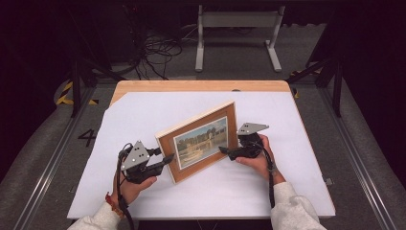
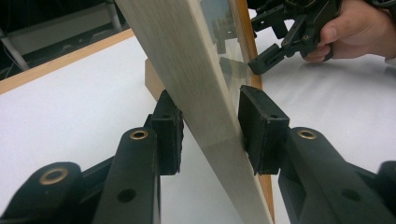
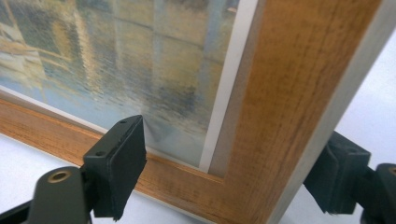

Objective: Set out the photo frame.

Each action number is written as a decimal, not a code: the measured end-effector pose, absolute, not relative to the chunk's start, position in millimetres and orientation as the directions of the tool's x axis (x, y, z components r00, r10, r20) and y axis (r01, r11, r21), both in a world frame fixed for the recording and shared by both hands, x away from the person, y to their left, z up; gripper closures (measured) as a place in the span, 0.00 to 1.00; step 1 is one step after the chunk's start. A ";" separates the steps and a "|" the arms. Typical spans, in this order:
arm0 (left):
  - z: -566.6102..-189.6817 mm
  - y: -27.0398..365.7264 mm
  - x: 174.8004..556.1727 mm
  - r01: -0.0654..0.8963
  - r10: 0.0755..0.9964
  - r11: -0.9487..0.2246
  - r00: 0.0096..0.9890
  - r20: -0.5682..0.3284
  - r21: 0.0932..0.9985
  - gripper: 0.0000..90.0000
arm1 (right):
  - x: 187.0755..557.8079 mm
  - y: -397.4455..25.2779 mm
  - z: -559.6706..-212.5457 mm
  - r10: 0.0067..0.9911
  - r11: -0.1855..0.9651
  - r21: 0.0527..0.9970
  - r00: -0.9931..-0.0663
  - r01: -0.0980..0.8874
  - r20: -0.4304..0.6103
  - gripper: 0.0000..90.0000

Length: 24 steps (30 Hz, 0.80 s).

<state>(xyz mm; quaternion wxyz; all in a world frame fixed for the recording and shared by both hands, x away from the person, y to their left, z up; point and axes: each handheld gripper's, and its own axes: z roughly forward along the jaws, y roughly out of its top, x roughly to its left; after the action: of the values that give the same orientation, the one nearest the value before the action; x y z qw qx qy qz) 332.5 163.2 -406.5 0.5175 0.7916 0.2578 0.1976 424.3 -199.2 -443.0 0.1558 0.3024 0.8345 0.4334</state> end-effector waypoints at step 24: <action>-406.4 154.0 349.3 0.236 0.622 -0.311 0.783 0.009 0.921 0.66 | 386.5 -222.8 -441.3 0.658 0.458 0.808 -0.752 0.369 -0.030 0.38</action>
<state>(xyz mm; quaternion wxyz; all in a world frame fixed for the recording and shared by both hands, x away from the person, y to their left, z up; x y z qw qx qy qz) 349.3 154.0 -406.4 0.5200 0.7882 0.2721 0.1854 386.5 -222.8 -441.3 0.1719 0.3071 0.8365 0.4201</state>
